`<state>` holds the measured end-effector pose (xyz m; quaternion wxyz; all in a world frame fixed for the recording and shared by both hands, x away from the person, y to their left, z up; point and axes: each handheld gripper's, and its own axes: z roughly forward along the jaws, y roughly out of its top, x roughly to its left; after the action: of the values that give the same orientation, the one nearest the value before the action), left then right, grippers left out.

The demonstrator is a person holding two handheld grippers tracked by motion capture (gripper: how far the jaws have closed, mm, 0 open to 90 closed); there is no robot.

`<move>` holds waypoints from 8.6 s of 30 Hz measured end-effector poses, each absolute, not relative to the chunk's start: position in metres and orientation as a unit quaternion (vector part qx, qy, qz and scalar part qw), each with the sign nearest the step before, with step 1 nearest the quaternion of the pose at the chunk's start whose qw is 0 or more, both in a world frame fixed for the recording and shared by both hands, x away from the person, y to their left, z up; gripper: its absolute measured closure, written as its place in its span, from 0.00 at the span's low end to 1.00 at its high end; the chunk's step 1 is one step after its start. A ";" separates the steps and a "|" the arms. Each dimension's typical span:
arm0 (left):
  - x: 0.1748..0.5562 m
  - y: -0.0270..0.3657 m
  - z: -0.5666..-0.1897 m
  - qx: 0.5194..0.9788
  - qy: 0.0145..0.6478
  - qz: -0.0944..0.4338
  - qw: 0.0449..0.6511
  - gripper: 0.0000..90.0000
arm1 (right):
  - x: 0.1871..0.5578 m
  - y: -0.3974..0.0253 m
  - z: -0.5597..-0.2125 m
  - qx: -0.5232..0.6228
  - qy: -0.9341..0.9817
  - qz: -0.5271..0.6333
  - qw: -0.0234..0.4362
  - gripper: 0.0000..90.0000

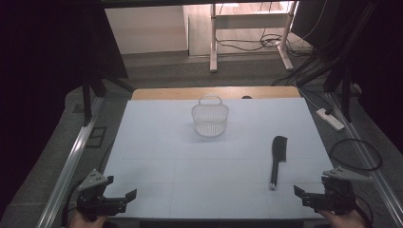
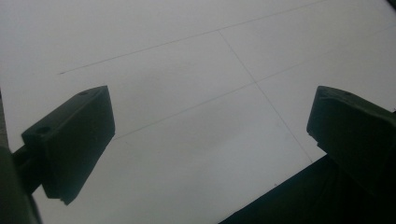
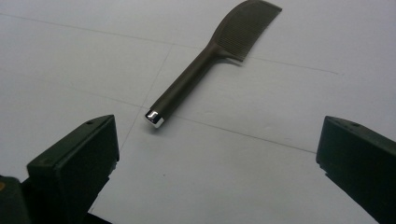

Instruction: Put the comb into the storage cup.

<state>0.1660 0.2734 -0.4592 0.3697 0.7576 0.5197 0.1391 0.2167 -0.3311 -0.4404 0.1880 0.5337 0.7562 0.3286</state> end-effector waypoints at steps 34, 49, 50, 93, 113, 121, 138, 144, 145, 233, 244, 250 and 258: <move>0.167 0.273 -0.460 0.763 0.514 0.130 0.371 0.02 | 0.243 -0.319 -0.431 0.478 0.799 0.318 0.179 0.00; 0.168 0.271 -0.459 0.767 0.513 0.137 0.359 0.01 | 0.265 -0.311 -0.432 0.469 0.809 0.314 0.161 0.00; 0.168 0.270 -0.459 0.768 0.513 0.138 0.358 0.01 | 0.266 -0.311 -0.432 0.468 0.810 0.314 0.161 0.00; 0.168 0.271 -0.460 0.764 0.520 0.138 0.357 0.00 | 0.327 -0.258 -0.437 0.440 0.845 0.270 0.141 0.00; 0.168 0.272 -0.460 0.763 0.520 0.136 0.360 0.00 | 0.337 -0.253 -0.444 0.403 0.876 0.246 0.099 0.83; 0.168 0.273 -0.460 0.762 0.521 0.136 0.361 0.01 | 0.339 -0.250 -0.449 0.384 0.888 0.237 0.088 1.00; 0.167 0.273 -0.459 0.760 0.521 0.136 0.365 0.01 | 0.340 -0.249 -0.486 0.385 0.900 0.190 0.076 1.00; 0.167 0.274 -0.460 0.758 0.522 0.136 0.367 0.01 | 0.339 -0.249 -0.491 0.386 0.903 0.175 0.070 1.00; 0.167 0.274 -0.460 0.758 0.522 0.136 0.367 0.01 | 0.339 -0.250 -0.491 0.387 0.903 0.173 0.067 1.00; 0.168 0.276 -0.460 0.750 0.529 0.127 0.375 0.01 | 0.344 -0.314 -0.502 0.458 0.868 0.155 0.114 0.00; 0.168 0.276 -0.460 0.751 0.528 0.128 0.374 0.01 | 0.345 -0.314 -0.506 0.461 0.869 0.143 0.104 0.00; 0.168 0.276 -0.460 0.751 0.529 0.127 0.374 0.01 | 0.343 -0.310 -0.499 0.447 0.878 0.140 0.095 0.27; 0.168 0.276 -0.460 0.752 0.528 0.127 0.373 0.01 | 0.348 -0.313 -0.490 0.438 0.884 0.139 0.082 0.80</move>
<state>0.1681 0.2759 -0.4601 0.3730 0.7521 0.5282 0.1273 0.3476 -0.3131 -0.4897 0.0818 0.4382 0.8843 0.1390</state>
